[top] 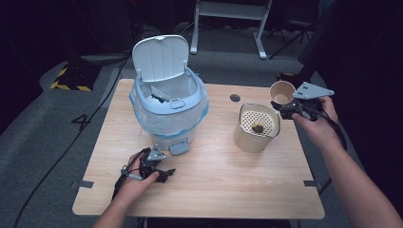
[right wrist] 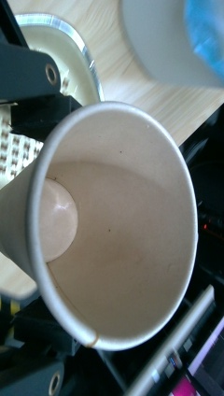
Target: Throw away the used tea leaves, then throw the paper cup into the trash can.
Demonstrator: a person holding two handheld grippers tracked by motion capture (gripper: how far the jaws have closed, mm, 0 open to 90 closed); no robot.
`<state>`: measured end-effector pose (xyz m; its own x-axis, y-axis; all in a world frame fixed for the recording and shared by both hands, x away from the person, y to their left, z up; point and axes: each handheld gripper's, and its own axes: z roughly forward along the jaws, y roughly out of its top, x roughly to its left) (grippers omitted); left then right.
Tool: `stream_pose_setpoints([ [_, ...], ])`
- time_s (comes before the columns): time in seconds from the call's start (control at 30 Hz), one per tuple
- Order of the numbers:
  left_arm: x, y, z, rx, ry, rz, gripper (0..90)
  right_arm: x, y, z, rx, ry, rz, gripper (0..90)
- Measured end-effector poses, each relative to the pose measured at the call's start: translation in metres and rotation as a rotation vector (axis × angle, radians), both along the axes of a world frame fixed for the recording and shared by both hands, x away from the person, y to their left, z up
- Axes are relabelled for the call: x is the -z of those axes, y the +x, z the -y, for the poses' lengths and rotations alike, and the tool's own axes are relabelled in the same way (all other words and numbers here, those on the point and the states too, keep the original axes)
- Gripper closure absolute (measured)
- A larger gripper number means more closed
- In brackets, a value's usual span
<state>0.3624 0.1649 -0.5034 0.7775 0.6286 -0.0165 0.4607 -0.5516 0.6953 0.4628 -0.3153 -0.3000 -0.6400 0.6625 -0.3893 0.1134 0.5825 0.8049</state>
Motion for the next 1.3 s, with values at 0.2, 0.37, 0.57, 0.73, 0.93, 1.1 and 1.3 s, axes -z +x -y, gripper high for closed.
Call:
stream_pose_setpoints([
  [0.2,0.0,0.0,0.0,-0.001,-0.001,0.0,21.7,0.0,0.002,0.01,-0.058,0.143,-0.138,27.5],
  [0.37,0.0,0.0,0.0,-0.001,-0.001,0.0,21.7,-0.002,-0.002,0.013,-0.093,0.204,-0.218,27.6],
  [0.57,0.0,0.0,0.0,0.0,0.001,0.001,21.7,-0.003,-0.009,0.01,-0.117,0.213,-0.266,27.7],
  [0.73,0.0,0.0,0.0,-0.001,-0.001,0.0,21.7,-0.006,-0.016,0.005,-0.125,0.221,-0.283,27.7],
  [0.93,0.0,0.0,0.0,-0.001,-0.001,0.001,21.6,-0.007,-0.019,-0.003,-0.14,0.221,-0.26,27.6],
  [1.1,0.0,0.0,0.0,-0.001,-0.001,0.001,21.6,-0.014,-0.017,-0.01,-0.171,0.247,-0.241,27.3],
  [1.3,0.0,0.001,-0.001,-0.035,-0.001,-0.003,21.0,-0.029,-0.01,-0.027,-0.221,0.262,-0.228,27.2],
])
